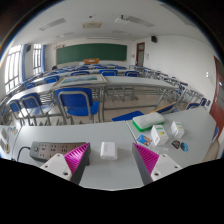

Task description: Unplug charger

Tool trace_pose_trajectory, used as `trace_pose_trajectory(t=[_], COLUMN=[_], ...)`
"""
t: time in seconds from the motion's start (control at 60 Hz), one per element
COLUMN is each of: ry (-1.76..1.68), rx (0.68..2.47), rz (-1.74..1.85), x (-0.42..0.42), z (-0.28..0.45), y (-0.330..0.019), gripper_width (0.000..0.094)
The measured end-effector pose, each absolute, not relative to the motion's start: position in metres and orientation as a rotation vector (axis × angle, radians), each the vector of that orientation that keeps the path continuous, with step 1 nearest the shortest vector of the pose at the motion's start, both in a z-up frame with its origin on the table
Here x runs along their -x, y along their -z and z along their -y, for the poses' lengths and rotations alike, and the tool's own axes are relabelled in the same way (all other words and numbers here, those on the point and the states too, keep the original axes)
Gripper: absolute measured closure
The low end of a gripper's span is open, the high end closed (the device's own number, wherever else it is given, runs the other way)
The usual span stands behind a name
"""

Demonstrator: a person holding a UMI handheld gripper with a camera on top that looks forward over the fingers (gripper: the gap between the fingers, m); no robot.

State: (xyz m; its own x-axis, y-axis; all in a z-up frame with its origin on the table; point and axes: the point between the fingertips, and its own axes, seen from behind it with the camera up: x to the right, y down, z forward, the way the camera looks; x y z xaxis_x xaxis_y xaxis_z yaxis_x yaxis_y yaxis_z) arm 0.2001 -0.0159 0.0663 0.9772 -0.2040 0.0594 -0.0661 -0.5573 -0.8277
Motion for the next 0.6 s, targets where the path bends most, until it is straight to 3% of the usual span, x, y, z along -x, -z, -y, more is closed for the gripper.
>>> trace_pose_trajectory(t=[0.35,0.6], ry=[0.235,0.287], rx=[2.074,2.056], rz=[-0.157,-0.17], x=[-0.144,-0.125], z=[0.175,0.272], y=[-0.178,-0.216], gripper_width=[0.0083,0.0084])
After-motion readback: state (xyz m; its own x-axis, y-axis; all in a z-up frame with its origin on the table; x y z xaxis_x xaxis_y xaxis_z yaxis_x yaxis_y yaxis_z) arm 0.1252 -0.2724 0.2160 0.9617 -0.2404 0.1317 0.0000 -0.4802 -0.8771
